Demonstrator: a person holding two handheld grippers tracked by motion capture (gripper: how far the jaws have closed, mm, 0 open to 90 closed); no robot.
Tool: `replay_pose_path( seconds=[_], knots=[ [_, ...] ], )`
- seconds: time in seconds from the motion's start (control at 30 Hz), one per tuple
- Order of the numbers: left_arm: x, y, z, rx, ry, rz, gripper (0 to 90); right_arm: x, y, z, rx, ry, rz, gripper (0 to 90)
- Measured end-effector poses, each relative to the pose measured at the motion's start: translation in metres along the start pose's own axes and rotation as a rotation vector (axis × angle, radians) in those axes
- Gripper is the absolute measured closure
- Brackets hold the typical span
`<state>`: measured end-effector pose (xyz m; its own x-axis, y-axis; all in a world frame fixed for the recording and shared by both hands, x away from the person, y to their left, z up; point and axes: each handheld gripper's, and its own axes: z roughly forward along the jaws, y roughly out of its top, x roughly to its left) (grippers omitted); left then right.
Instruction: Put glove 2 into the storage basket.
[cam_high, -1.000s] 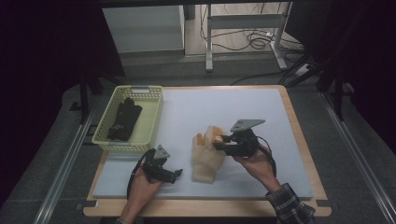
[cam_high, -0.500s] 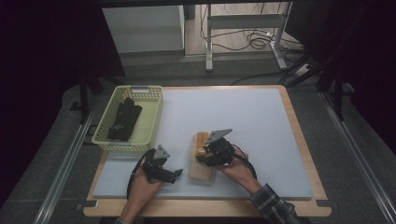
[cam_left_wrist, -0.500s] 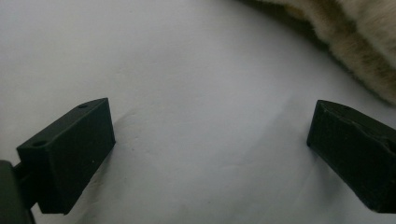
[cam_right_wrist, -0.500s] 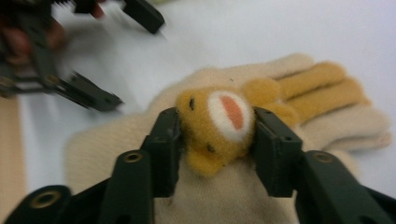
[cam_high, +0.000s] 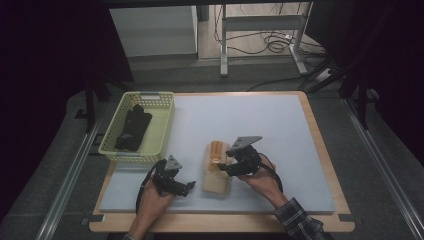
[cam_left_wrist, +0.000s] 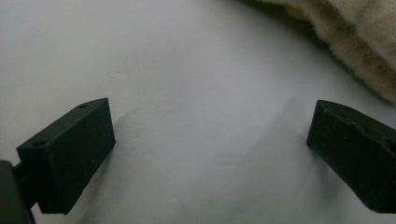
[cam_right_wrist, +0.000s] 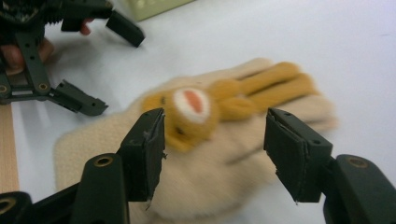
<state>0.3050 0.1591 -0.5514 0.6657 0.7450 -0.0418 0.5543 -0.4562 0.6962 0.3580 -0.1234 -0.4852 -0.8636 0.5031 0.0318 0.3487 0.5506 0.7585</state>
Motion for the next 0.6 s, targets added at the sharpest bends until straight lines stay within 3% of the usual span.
replay_pose_path(
  seconds=[0.1,0.13,0.27,0.6],
  knots=[
    [0.0,0.0,0.0,-0.001,-0.001,-0.001,0.9,-0.004,-0.004,-0.008,-0.01,-0.013,0.017,49.9],
    [0.0,0.0,0.0,0.002,-0.001,0.002,0.9,-0.009,-0.011,-0.014,-0.006,-0.021,0.034,59.0],
    [0.0,0.0,0.0,0.002,-0.002,-0.001,0.9,-0.01,-0.025,-0.017,0.027,-0.019,0.042,70.9],
    [-0.001,-0.001,-0.002,-0.009,0.007,0.002,2.3,0.003,-0.061,-0.015,0.057,0.027,0.03,84.5]
  ],
)
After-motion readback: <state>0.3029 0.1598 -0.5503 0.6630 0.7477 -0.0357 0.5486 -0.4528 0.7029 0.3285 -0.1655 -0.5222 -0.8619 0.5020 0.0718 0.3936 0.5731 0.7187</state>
